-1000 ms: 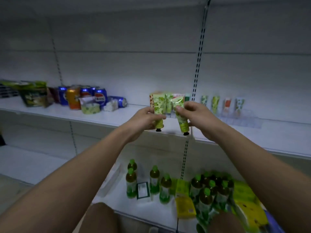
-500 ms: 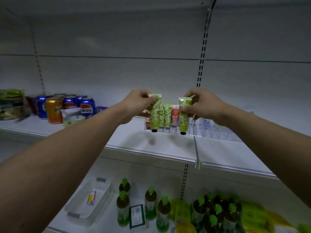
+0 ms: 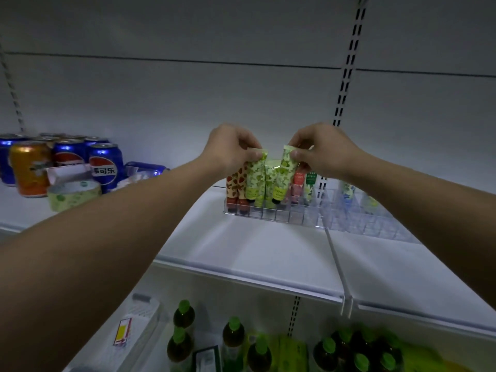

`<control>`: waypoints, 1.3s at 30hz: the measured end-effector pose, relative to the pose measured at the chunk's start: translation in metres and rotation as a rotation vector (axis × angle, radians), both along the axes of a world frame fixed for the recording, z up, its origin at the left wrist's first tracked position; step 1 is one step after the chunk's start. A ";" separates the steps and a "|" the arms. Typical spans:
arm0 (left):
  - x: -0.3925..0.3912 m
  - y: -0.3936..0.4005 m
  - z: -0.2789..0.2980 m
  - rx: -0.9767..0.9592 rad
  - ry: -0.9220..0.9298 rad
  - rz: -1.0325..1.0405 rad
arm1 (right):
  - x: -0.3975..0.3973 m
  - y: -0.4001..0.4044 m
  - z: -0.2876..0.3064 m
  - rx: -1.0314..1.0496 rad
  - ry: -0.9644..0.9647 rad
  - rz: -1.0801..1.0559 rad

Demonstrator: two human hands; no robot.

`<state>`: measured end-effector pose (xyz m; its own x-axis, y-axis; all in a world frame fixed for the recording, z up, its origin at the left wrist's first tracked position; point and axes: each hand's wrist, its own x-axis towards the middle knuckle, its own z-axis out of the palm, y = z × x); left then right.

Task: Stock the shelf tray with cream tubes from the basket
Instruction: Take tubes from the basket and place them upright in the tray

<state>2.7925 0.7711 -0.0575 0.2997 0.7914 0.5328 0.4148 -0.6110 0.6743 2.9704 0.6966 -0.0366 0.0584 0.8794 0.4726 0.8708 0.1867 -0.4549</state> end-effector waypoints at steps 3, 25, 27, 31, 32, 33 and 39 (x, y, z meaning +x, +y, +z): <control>0.006 0.011 -0.007 0.037 0.021 0.037 | 0.000 0.009 0.000 0.003 -0.023 -0.013; 0.004 -0.008 -0.040 0.390 0.298 0.197 | -0.017 0.017 0.003 0.033 -0.121 -0.103; -0.004 -0.020 -0.052 0.357 0.357 0.147 | -0.019 0.015 0.003 0.031 -0.120 -0.101; -0.019 -0.037 -0.090 0.177 0.499 0.046 | -0.025 0.016 -0.001 0.014 -0.147 -0.103; -0.022 -0.038 -0.099 0.115 0.551 0.041 | -0.027 0.017 -0.003 0.008 -0.167 -0.104; -0.023 -0.039 -0.107 0.062 0.609 0.042 | -0.028 0.019 -0.005 0.002 -0.184 -0.105; -0.020 -0.034 -0.121 0.017 0.765 0.054 | -0.035 0.030 -0.018 -0.024 -0.159 -0.113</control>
<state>2.7727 0.7370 -0.1780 0.5508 0.8092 0.2046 0.7918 -0.5841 0.1785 2.9355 0.7270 -0.0548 0.0832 0.8824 0.4630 0.9469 0.0748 -0.3126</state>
